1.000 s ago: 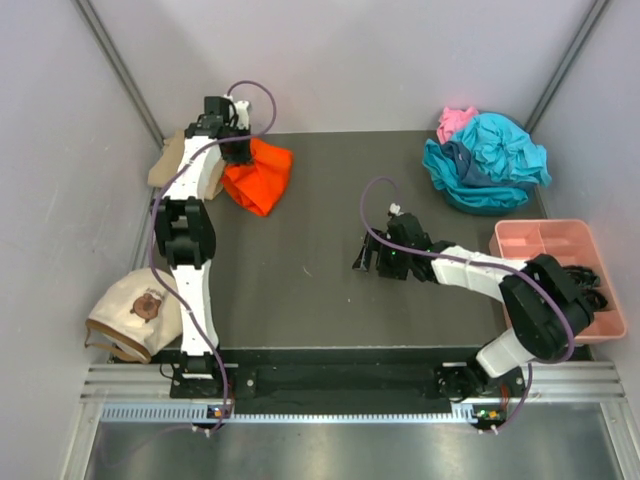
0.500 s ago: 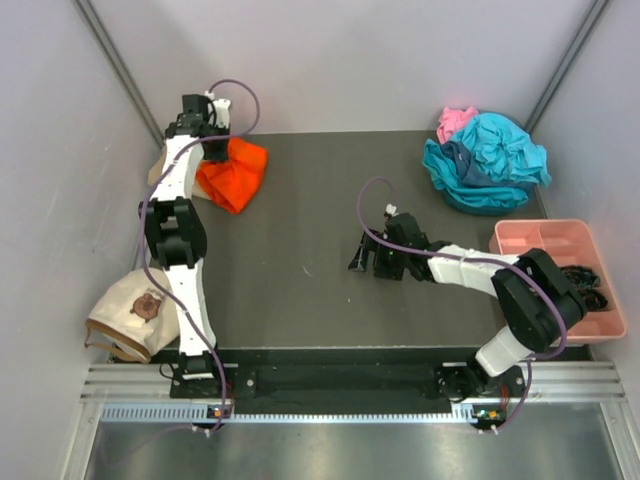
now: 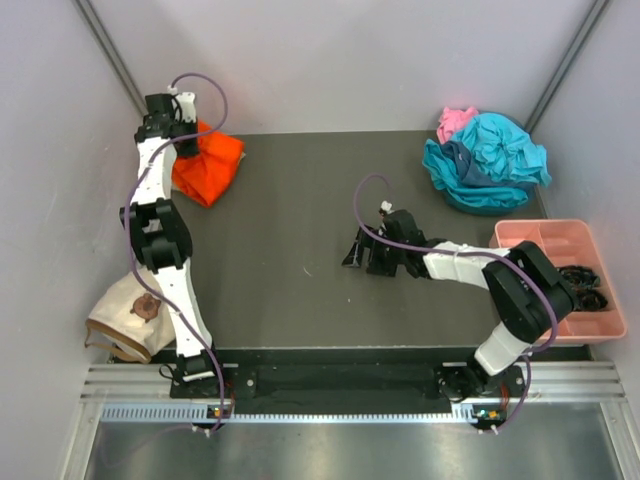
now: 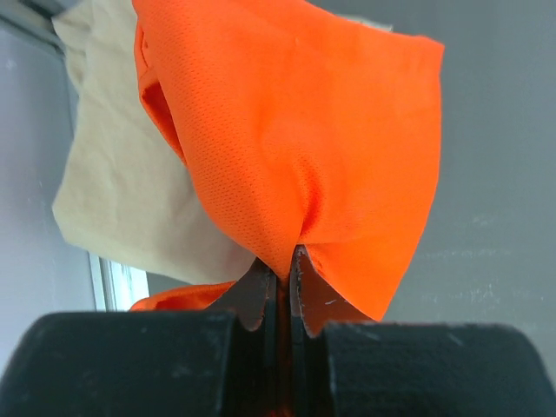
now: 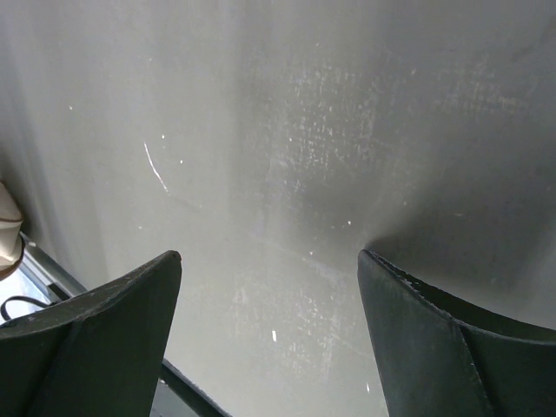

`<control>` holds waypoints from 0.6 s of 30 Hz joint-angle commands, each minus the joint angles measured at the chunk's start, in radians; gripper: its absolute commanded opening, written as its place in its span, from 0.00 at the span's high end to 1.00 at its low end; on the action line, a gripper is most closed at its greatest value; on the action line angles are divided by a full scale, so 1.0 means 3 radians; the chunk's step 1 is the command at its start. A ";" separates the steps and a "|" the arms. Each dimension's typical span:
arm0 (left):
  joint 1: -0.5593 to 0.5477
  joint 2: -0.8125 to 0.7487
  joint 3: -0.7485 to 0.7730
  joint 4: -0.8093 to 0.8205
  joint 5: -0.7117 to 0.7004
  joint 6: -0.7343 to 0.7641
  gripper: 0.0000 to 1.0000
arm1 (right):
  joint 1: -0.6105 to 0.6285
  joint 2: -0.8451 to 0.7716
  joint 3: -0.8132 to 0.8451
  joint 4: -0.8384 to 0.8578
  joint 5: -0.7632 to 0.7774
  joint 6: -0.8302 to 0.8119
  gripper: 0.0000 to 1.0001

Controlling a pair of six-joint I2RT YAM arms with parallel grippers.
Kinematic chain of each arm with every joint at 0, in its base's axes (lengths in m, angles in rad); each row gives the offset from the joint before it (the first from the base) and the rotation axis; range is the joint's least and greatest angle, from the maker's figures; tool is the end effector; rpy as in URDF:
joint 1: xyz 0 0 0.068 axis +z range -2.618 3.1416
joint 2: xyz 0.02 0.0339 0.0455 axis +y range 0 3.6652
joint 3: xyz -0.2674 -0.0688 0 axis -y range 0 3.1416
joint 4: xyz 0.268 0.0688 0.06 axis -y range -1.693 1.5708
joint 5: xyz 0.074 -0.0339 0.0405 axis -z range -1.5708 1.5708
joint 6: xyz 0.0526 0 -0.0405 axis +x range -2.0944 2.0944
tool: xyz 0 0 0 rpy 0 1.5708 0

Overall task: Fold and stack the t-shirts
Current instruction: Put the neatly folded tshirt into the corner of the board with the left arm

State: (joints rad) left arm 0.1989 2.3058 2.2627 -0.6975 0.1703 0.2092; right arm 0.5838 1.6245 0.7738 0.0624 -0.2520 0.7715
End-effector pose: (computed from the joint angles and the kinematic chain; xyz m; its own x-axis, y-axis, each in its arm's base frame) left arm 0.5532 0.1024 0.2754 -0.6620 0.0754 -0.7457 0.0668 0.9969 0.0414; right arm 0.2800 0.2007 0.1300 -0.8986 0.2156 -0.3821 -0.0753 0.7823 0.6183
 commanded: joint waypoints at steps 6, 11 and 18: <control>0.0124 -0.0195 0.0168 0.0408 0.0031 0.0156 1.00 | -0.0044 0.0209 0.0100 -0.0192 0.0032 -0.0036 0.17; 0.0181 -0.0113 0.0143 0.0423 -0.0005 0.0233 1.00 | -0.0054 0.0281 0.0202 -0.0203 0.0022 -0.0046 0.17; 0.0175 -0.0098 0.0092 0.0500 -0.0005 0.0249 0.86 | -0.0059 0.0368 0.0284 -0.0280 -0.0009 -0.0046 0.16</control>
State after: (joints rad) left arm 0.2493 2.3016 2.2650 -0.6304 0.1707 0.2649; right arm 0.5777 1.6939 0.8494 0.0559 -0.2749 0.7708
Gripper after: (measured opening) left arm 0.067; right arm 0.831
